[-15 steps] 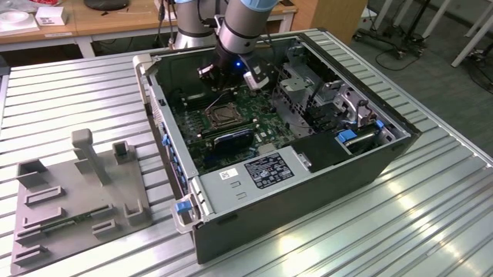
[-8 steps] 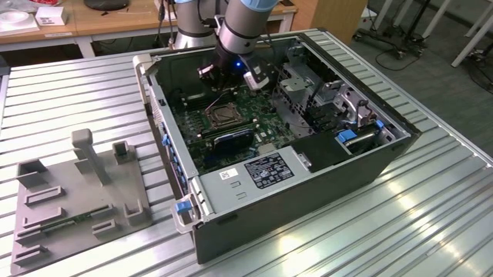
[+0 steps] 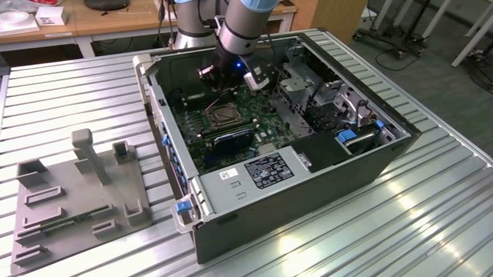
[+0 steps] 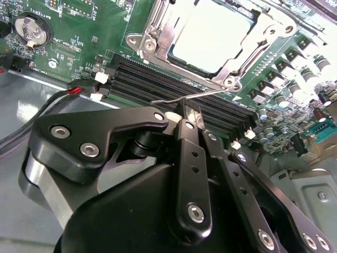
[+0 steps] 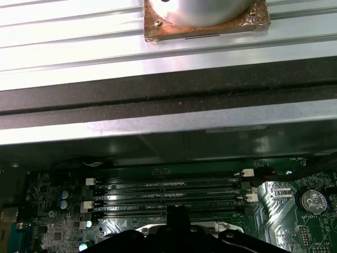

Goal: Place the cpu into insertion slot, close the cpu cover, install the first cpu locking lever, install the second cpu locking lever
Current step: 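Install the first cpu locking lever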

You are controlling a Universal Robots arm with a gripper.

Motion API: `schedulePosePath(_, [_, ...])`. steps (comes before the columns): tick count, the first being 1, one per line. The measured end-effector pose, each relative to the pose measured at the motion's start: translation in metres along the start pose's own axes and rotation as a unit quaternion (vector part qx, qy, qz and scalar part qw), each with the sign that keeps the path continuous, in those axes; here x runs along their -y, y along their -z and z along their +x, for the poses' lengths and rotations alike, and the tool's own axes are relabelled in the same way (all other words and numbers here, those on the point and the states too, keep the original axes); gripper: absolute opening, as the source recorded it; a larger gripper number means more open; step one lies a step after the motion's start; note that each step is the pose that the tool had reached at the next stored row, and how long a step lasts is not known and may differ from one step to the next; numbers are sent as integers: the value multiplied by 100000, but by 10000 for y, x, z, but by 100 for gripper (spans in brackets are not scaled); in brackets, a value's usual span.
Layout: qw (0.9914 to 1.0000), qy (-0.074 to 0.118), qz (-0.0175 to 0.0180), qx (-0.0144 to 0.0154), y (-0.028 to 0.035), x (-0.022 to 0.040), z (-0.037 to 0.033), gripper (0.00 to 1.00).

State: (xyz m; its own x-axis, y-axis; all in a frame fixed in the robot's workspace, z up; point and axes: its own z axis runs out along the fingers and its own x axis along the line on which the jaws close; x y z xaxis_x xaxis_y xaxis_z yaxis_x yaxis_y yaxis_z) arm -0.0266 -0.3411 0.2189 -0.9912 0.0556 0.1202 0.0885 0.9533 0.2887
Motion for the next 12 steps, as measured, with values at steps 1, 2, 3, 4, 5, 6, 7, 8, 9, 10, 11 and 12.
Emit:
schedulePosePath(1, [100000,4,-6,1,-1,1,0,11])
schedulePosePath(2, [100000,5,-14,5,-1,1,-1,11])
schedulePosePath(3, [100000,6,-14,5,-1,4,-1,11])
schedulePosePath(4, [100000,7,-14,2,-1,5,-1,11])
schedulePosePath(5, [100000,2,-14,4,-1,5,-1,11])
schedulePosePath(6, [100000,3,-10,3,0,5,-1,11])
schedulePosePath(7, [100000,5,-13,3,0,6,-1,11])
schedulePosePath(8, [100000,5,-12,3,0,7,-1,11])
schedulePosePath(9, [100000,5,-14,4,-1,7,-1,11])
schedulePosePath(10, [100000,10,-56,5,-4,8,-1,11])
schedulePosePath(11, [100000,17,-108,-4,-6,9,-2,11])
schedulePosePath(12, [100000,16,-125,-5,-8,9,-2,11])
